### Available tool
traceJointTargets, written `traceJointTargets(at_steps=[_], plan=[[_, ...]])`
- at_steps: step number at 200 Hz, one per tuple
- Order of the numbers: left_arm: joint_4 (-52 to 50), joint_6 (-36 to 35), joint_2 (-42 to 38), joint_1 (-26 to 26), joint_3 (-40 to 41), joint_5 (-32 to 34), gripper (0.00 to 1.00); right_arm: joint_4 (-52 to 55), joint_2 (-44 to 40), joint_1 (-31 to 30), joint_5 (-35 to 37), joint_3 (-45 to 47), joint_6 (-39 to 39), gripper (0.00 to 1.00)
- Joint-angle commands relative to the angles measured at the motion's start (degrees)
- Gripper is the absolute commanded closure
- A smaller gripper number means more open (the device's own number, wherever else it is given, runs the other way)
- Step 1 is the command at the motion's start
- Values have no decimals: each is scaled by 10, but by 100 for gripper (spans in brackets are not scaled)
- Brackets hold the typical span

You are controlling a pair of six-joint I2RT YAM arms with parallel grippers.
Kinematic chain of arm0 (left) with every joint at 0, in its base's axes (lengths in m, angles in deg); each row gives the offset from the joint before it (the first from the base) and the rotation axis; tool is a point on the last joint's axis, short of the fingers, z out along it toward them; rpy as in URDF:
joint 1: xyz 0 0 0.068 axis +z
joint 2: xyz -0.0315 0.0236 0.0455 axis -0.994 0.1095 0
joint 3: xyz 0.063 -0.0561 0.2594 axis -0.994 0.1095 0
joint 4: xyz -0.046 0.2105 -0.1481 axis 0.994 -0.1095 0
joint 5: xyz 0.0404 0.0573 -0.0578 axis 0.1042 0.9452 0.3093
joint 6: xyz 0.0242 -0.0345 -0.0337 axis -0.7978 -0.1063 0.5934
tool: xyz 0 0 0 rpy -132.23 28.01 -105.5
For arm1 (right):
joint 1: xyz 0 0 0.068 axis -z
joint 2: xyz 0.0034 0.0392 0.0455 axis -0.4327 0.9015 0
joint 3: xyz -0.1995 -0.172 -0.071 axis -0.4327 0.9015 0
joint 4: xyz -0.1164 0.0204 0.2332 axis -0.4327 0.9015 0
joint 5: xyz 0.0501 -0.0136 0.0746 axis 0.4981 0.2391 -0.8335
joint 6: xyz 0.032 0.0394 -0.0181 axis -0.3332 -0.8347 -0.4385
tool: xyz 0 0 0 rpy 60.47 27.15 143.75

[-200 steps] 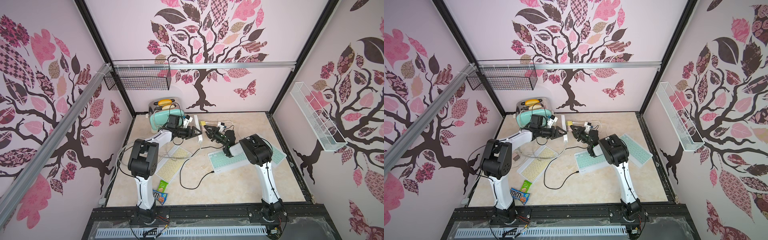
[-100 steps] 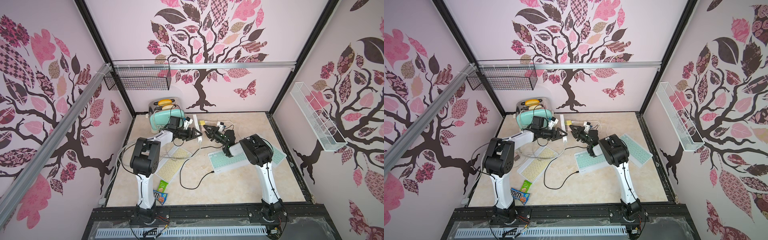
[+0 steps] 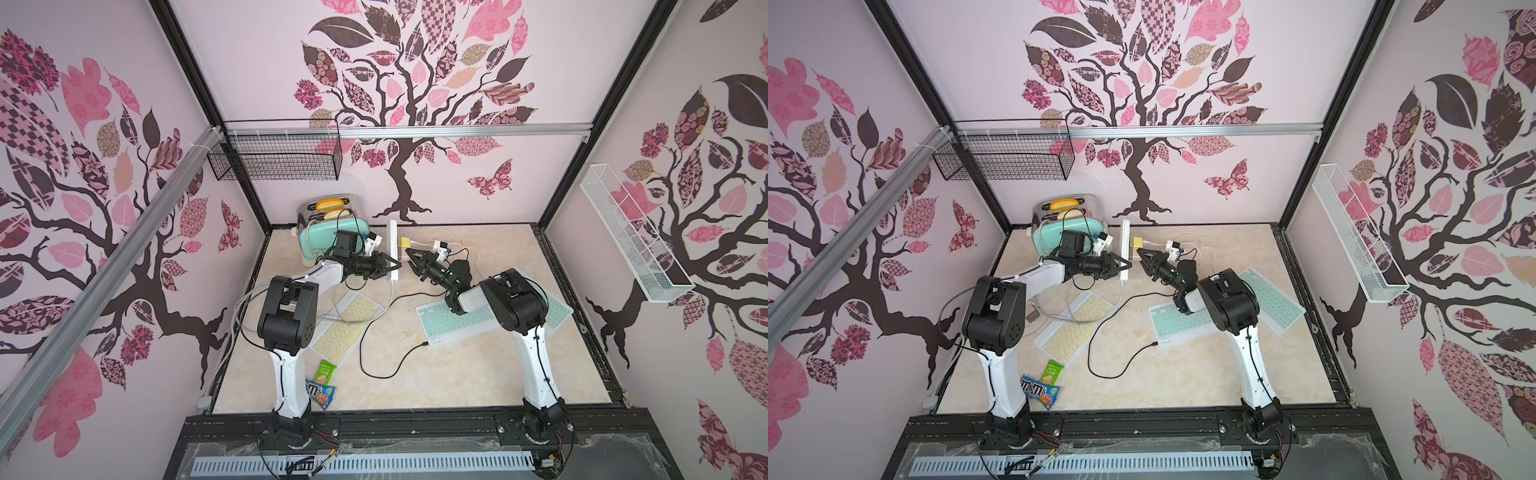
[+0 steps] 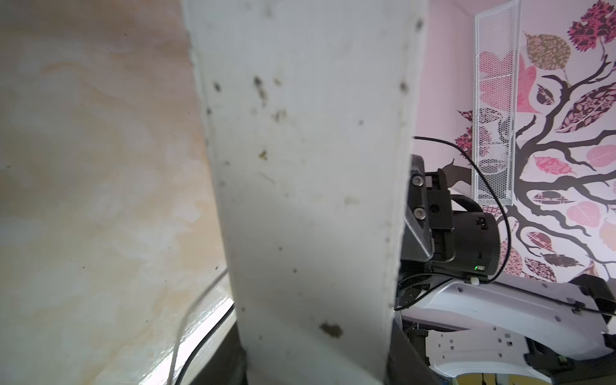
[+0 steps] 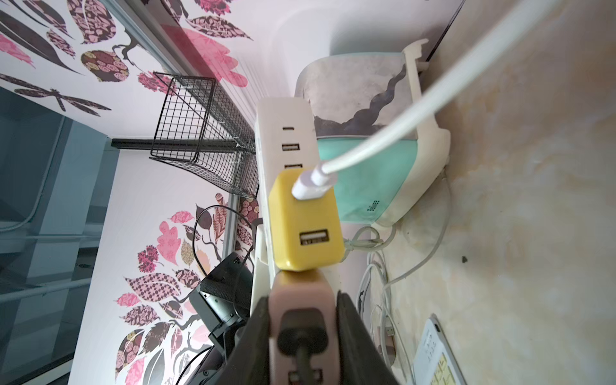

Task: Unplug the wireless keyboard
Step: Remove the plug from the socket.

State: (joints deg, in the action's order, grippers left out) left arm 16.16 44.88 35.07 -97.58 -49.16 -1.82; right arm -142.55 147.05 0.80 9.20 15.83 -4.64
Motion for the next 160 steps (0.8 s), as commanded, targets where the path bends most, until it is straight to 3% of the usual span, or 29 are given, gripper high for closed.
traceJointTargets(at_steps=[1,19,31,56,81,115,160], plan=[[28,-49,-30,-2,11,20,84,-22,-50,-3,-11,-5,-15,100],[40,-34,-40,-2,12,16,100,-19,-57,-2,-7,-2,-9,100],[59,-16,-52,-2,18,14,100,-17,-61,-3,-7,-1,-5,100],[86,7,-76,-3,24,2,100,-18,-70,-4,-12,1,-1,64],[90,11,-92,-3,28,-6,100,-26,-75,-6,-15,3,0,52],[82,7,-99,-3,31,-15,100,-29,-78,-12,-17,0,-2,45],[95,18,-112,-4,38,-22,100,-26,-69,-19,-19,-7,-7,48]])
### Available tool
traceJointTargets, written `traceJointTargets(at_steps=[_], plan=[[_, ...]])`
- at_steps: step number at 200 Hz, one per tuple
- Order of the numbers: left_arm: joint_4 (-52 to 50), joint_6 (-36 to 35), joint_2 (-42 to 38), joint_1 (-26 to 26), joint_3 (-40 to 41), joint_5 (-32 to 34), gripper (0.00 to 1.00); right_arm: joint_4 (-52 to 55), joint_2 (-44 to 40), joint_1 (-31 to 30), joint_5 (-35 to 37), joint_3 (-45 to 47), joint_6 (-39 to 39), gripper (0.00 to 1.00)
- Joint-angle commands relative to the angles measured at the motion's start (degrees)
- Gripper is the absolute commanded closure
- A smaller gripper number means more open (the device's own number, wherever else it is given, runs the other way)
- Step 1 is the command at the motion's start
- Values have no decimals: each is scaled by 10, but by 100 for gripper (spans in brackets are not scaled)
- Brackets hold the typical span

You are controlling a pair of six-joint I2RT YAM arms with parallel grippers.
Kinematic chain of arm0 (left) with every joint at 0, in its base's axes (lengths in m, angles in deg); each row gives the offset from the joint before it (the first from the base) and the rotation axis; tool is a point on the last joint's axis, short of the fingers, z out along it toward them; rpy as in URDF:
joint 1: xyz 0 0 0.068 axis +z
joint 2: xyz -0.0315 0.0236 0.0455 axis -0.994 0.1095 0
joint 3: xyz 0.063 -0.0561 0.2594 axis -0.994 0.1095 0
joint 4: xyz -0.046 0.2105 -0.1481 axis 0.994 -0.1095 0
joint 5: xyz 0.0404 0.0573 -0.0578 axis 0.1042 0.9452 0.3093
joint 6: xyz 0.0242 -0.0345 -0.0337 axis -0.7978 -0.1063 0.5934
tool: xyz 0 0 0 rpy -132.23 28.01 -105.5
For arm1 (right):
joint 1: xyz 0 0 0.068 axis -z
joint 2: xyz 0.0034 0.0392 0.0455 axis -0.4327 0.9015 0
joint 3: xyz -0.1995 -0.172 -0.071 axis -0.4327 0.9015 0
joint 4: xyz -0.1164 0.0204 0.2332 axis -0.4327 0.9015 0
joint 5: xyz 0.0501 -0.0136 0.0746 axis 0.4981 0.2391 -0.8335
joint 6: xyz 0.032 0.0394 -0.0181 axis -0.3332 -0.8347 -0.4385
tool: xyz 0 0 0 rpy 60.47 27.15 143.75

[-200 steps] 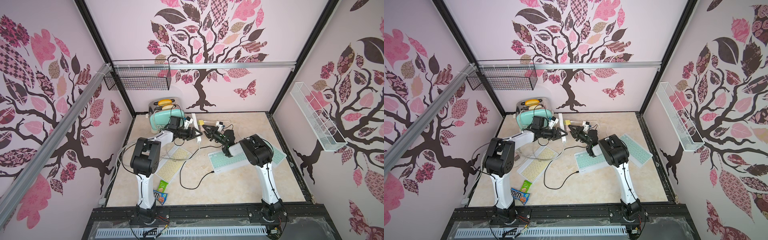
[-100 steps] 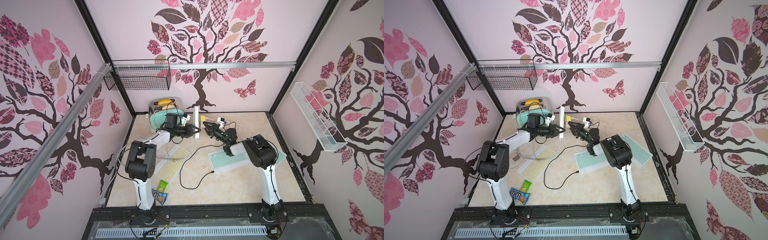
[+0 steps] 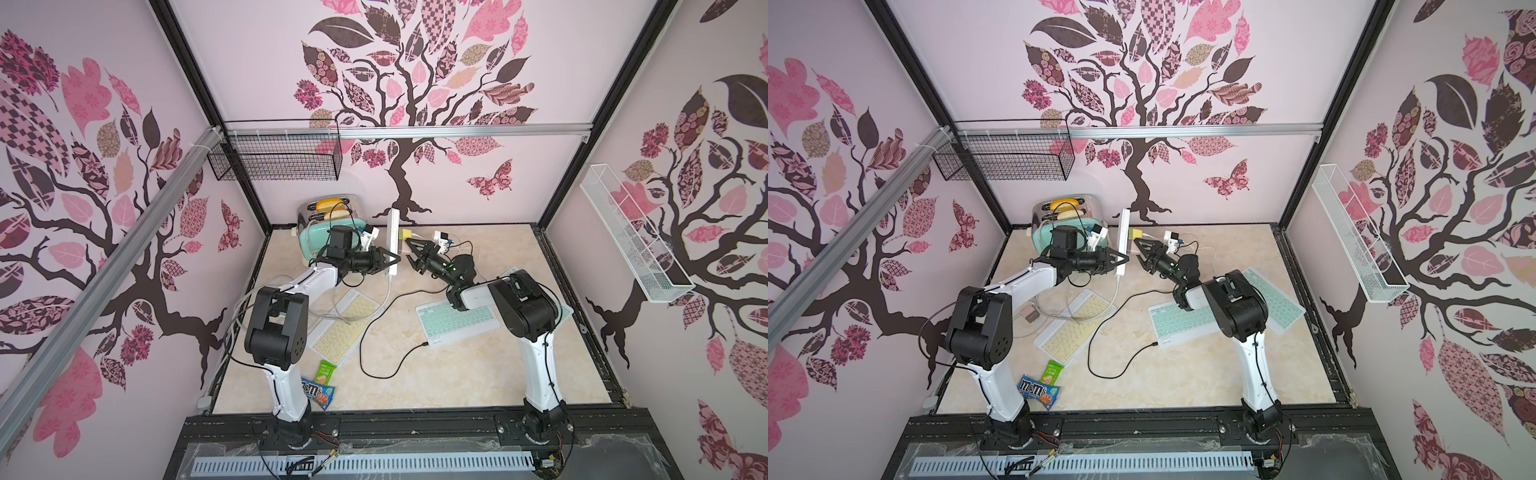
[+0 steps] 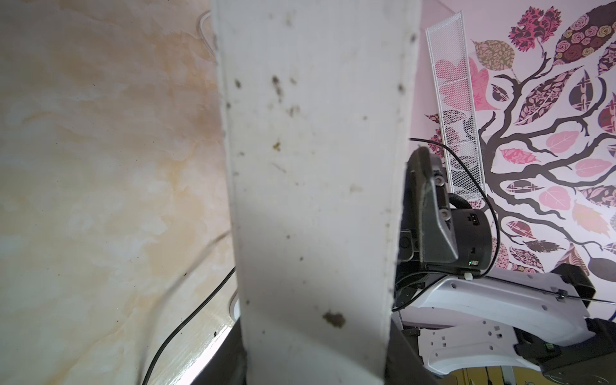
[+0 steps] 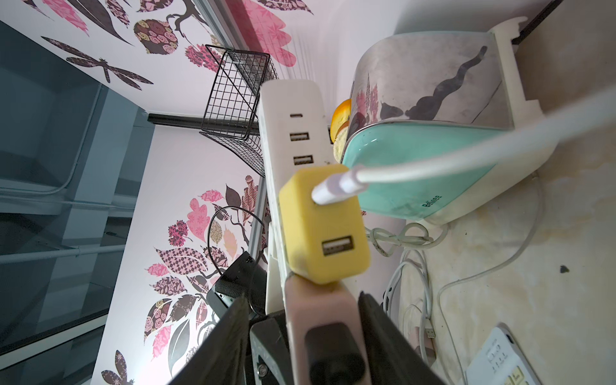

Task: Unplug the wireless keyboard
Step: Remove the plug from the socket.

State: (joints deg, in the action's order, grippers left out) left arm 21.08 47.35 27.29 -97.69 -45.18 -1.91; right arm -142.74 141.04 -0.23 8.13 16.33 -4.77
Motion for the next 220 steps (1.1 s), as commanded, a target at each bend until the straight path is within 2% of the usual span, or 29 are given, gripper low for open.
traceJointTargets(at_steps=[1,15,42,65,117,159,168,220], plan=[[47,-7,-35,-4,-2,-20,100,-24,-9,-10,-8,-12,-5,48],[55,1,-38,-3,0,-22,100,-29,-3,-12,-7,-14,-11,49],[69,15,-40,-3,-1,-28,100,-34,0,-15,-1,-14,-16,57],[69,16,-41,-3,1,-26,100,-32,-2,-15,0,-19,-13,67],[79,27,-47,0,8,-13,100,-35,-2,-15,12,-10,-7,100],[100,50,-59,12,15,-15,100,-35,-7,-6,6,-8,11,100],[130,59,-63,18,19,-11,100,-35,-9,-1,9,-2,11,100],[227,103,-93,25,60,50,100,-35,-17,9,35,8,10,100]])
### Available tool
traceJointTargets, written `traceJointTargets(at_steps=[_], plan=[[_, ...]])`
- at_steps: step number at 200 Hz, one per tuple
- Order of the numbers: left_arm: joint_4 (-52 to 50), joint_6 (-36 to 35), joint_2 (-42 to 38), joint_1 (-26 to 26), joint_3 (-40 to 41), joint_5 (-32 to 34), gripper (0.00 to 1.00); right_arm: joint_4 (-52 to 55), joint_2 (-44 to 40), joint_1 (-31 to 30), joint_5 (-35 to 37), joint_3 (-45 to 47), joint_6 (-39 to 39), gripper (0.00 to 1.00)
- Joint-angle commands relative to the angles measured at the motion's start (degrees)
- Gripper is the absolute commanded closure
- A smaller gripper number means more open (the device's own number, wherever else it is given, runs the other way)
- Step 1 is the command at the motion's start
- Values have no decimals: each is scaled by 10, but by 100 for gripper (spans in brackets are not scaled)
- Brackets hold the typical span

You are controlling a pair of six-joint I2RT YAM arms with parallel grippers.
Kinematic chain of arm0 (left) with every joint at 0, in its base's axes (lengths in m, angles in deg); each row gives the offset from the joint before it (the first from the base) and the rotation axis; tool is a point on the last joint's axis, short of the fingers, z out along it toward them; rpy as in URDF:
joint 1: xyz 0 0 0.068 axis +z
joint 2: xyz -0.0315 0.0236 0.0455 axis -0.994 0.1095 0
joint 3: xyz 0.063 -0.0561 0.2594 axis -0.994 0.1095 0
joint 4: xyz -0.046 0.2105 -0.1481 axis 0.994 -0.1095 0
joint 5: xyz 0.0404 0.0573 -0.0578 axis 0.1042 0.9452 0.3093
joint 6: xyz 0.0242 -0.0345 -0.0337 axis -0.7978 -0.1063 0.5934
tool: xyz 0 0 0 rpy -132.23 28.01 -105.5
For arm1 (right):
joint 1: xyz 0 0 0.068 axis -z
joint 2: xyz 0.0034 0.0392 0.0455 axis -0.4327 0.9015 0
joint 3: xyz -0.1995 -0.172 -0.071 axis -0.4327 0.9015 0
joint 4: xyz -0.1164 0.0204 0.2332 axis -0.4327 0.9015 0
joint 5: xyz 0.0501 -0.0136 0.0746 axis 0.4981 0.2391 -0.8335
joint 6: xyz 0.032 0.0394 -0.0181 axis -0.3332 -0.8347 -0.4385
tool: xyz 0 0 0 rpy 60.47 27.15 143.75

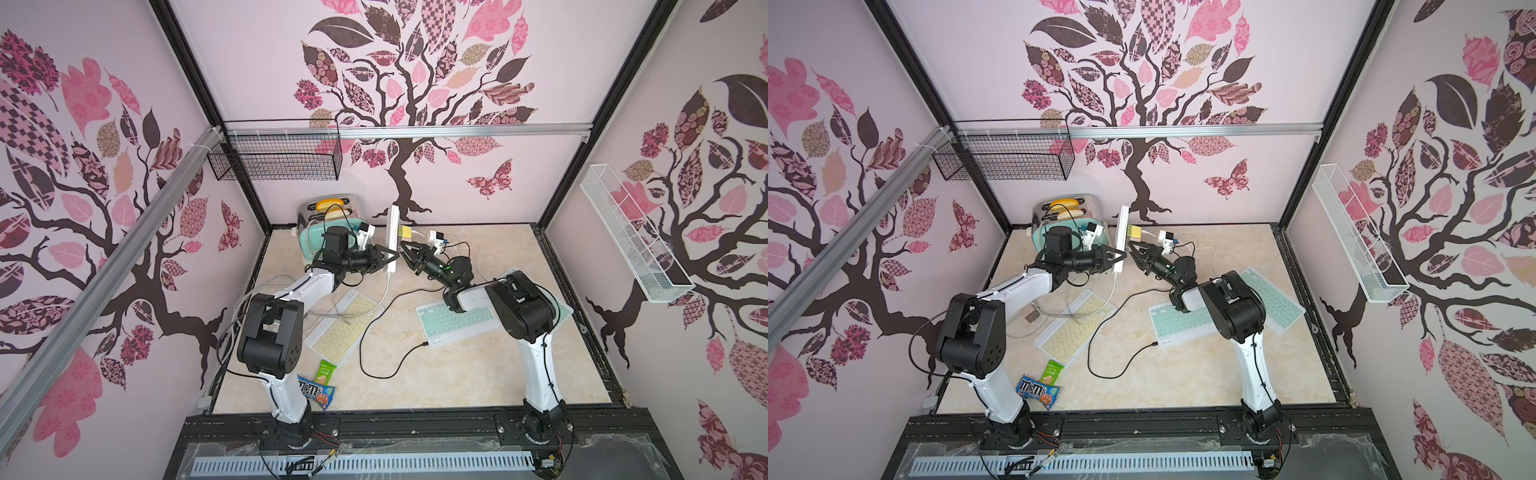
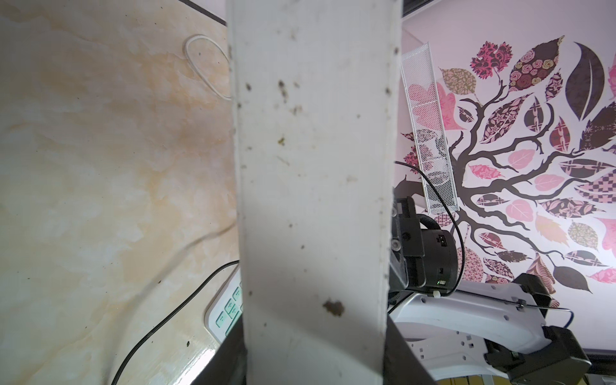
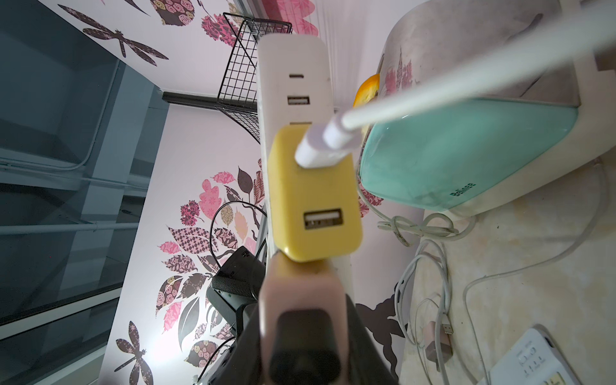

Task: Unplug the wireless keyboard
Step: Remove the plug from the socket.

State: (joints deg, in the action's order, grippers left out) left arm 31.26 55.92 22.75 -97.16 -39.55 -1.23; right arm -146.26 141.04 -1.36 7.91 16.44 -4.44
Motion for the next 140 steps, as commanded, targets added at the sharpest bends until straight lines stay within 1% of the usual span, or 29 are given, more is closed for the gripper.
traceJointTargets(at_steps=[1,20,61,105,126,140], plan=[[127,18,-47,19,3,44,100,0,-17,20,39,6,6,100],[145,30,-46,19,7,52,100,0,-17,13,60,4,13,100],[146,36,-51,19,10,59,100,0,-6,5,81,2,25,100],[173,54,-60,19,24,85,100,0,-3,-2,118,15,31,100],[159,48,-66,19,27,97,100,1,-5,-4,135,15,35,100],[154,45,-65,19,22,86,100,3,-7,-4,133,8,41,100]])
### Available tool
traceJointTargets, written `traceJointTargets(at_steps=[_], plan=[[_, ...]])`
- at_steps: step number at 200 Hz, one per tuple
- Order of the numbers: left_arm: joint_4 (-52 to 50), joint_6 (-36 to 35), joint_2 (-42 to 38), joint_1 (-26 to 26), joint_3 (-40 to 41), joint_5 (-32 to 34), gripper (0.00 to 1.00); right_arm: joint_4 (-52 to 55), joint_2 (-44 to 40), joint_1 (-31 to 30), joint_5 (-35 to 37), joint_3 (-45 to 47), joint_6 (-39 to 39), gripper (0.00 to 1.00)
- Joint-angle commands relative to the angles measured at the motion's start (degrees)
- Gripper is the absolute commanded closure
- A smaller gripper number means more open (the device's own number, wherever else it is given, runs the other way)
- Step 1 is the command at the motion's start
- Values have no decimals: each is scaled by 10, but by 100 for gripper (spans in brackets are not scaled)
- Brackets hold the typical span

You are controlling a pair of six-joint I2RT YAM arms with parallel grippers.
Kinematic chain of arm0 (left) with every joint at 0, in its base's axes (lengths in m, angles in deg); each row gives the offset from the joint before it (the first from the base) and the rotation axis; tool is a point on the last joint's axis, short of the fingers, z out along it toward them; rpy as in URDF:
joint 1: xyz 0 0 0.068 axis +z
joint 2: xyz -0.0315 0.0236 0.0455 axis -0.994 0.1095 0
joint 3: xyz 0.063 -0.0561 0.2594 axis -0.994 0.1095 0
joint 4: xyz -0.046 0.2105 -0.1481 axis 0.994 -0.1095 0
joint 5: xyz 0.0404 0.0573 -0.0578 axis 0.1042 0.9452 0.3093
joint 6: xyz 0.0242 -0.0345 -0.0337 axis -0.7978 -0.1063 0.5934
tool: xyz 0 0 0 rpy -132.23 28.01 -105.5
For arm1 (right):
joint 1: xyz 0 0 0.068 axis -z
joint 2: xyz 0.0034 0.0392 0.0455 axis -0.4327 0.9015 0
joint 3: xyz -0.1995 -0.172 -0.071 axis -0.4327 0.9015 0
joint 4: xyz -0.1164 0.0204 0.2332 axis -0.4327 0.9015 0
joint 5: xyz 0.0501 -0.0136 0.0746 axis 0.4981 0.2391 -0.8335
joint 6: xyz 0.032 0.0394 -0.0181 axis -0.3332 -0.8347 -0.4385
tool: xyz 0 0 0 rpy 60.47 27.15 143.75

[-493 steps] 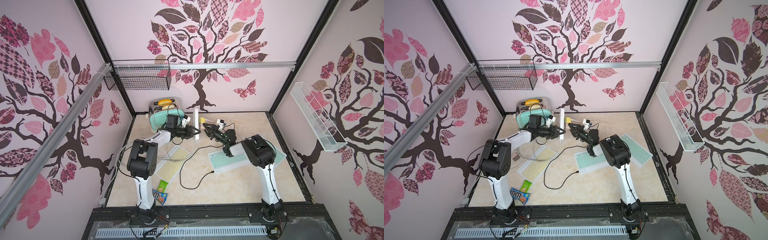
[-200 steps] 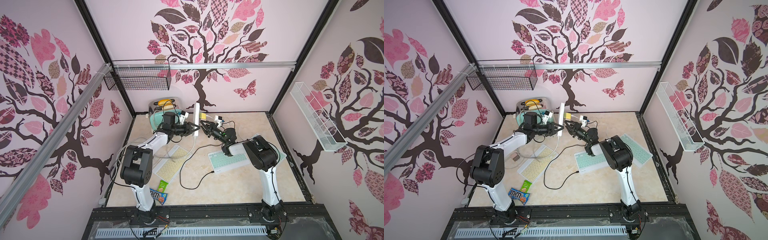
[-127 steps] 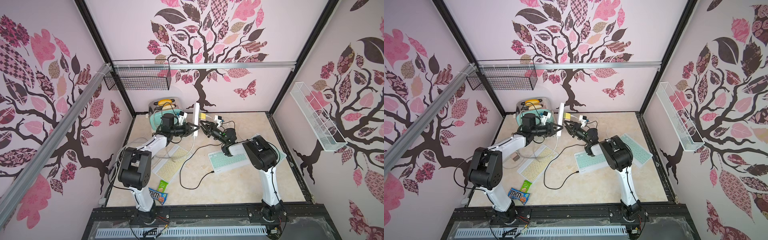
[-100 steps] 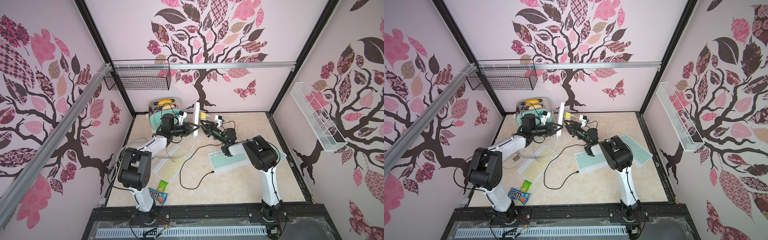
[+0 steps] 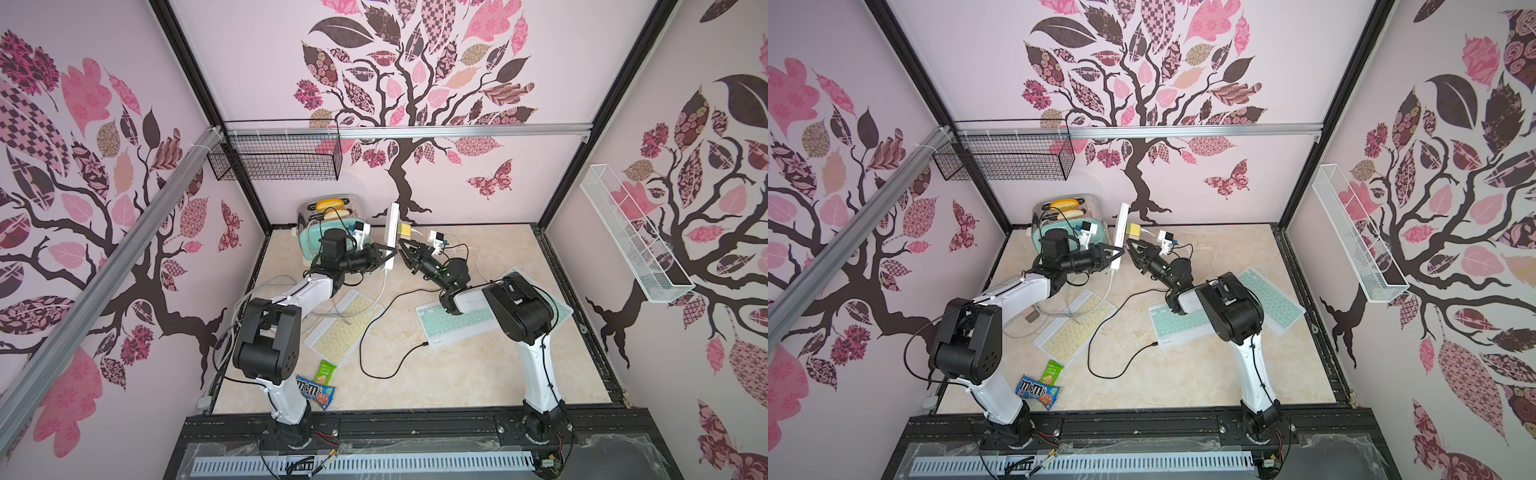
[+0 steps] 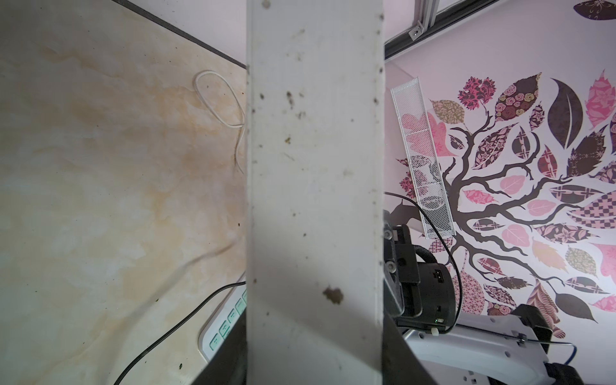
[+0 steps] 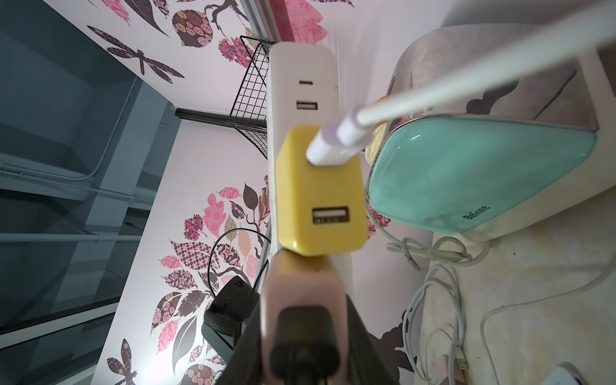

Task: Unplug the wireless keyboard
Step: Remove the plug from the socket.

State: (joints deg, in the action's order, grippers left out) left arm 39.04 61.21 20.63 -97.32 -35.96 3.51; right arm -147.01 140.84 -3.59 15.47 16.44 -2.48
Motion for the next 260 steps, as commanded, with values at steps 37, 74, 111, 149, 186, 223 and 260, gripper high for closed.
traceJointTargets(at_steps=[37,74,111,149,186,223,260], plan=[[93,-1,-55,20,-2,56,100,8,-10,18,86,22,17,100],[48,-20,-60,16,-20,63,100,21,-19,18,91,14,39,100],[22,-19,-71,16,-24,69,100,30,-27,18,113,37,64,100],[85,36,-68,17,-17,63,100,8,-5,20,130,24,44,100],[111,61,-75,17,-15,69,100,8,-18,21,150,25,55,100],[135,91,-82,15,-7,94,100,8,-23,21,169,19,71,100],[130,95,-103,-8,11,151,100,9,-21,19,198,12,71,100]])
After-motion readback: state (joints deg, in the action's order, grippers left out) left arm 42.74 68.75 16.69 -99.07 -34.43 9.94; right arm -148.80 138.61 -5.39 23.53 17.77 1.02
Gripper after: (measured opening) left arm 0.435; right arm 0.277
